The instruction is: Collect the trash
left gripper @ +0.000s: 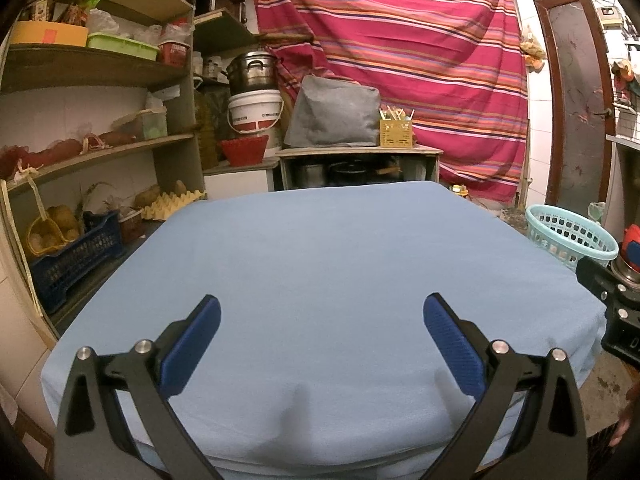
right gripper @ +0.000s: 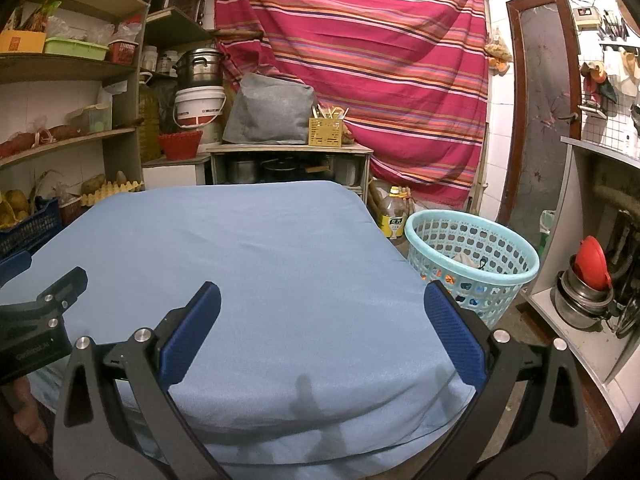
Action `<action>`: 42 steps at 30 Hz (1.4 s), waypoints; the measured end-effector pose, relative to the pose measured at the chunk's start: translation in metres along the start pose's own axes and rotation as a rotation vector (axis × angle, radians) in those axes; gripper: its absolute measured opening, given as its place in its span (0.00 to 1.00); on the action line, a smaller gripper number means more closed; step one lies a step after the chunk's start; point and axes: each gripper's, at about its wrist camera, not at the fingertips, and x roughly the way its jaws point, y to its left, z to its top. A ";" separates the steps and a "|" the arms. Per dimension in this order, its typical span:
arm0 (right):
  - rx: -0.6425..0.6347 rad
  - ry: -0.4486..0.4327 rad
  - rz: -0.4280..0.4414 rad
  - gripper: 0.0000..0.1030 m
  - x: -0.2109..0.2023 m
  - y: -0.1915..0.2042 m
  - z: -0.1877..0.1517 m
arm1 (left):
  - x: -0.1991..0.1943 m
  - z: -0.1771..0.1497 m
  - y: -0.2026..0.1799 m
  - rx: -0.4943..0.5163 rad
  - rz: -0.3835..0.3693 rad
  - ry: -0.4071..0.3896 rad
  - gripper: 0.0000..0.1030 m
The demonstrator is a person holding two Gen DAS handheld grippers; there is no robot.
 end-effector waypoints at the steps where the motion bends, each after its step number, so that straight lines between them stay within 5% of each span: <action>1: -0.001 0.001 0.002 0.96 0.001 0.000 0.001 | 0.000 0.000 0.000 -0.001 0.001 0.000 0.96; 42: -0.003 0.002 0.003 0.96 0.001 0.003 0.002 | -0.001 0.004 0.015 0.005 0.012 -0.006 0.96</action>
